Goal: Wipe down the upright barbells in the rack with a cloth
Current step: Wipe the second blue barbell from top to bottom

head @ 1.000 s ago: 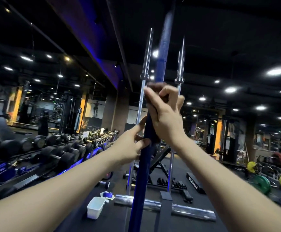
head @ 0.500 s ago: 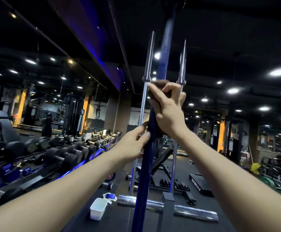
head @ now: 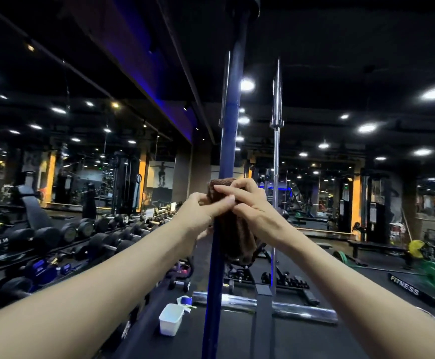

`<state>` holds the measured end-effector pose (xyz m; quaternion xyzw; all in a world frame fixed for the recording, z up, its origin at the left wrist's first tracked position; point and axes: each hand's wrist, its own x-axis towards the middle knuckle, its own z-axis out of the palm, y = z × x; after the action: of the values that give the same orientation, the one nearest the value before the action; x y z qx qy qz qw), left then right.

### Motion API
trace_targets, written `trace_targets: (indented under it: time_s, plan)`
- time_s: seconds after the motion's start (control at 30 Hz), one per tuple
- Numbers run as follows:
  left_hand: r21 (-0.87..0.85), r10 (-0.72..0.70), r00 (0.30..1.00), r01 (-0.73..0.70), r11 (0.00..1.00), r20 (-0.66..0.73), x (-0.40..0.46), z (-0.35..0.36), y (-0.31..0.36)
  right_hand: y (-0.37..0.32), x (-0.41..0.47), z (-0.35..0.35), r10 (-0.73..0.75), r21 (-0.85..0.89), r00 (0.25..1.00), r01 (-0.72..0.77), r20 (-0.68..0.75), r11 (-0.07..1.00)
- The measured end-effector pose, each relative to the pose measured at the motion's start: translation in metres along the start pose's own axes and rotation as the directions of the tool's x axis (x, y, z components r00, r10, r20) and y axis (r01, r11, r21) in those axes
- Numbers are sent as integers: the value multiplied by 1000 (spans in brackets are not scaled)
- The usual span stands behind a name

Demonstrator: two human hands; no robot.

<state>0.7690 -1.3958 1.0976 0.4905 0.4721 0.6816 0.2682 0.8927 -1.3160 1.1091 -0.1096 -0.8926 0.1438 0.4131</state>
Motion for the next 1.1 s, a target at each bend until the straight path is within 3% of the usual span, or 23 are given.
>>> trace_targets:
  time_s: [0.13, 0.2, 0.27, 0.33, 0.43, 0.53, 0.63, 0.7, 0.87, 0.93, 1.0, 1.1]
  plan:
    - [178, 85, 987, -59, 982, -139, 6, 2, 3, 2, 8, -16, -117, -2, 992, 117, -38, 993]
    - [229, 147, 983, -118, 966, -114, 8, 3, 17, 2, 16, -30, -102, -53, 987, 96, -125, 994]
    - [351, 237, 971, -212, 912, -28, 10, 0, 43, 2, 25, -44, -30, -91, 993, 20, -111, 996]
    - [581, 285, 954, -284, 763, 92, 12, -1, 74, 4, 34, -52, 17, -63, 999, -20, -50, 998]
    - [864, 361, 919, -304, 402, 156, 29, 8, 110, 4, 47, -51, 17, 80, 999, -13, -48, 997]
    - [944, 622, 777, -268, 191, 95, 44, 34, 115, 6, 59, -60, 84, 288, 981, -31, -176, 957]
    - [997, 855, 518, -45, 62, -30, 42, 58, 87, 20, 66, -66, 211, 428, 957, -108, -200, 897]
    - [999, 885, 465, 44, -11, -11, 38, 66, 66, 30, 68, -65, 221, 461, 955, -108, -199, 881]
    - [965, 739, 645, 261, 25, -193, 26, 62, 43, 39, 70, -66, 187, 607, 971, -60, -149, 793]
    - [957, 654, 706, 271, 103, -271, 25, 66, 39, 42, 68, -65, 161, 631, 980, -49, -121, 774]
    - [949, 577, 760, 170, 266, -298, 34, 67, 49, 47, 67, -65, 132, 648, 987, -41, -94, 761]
    - [742, 441, 834, -59, 667, -331, 39, 59, 82, 57, 67, -67, 81, 643, 995, -24, -58, 765]
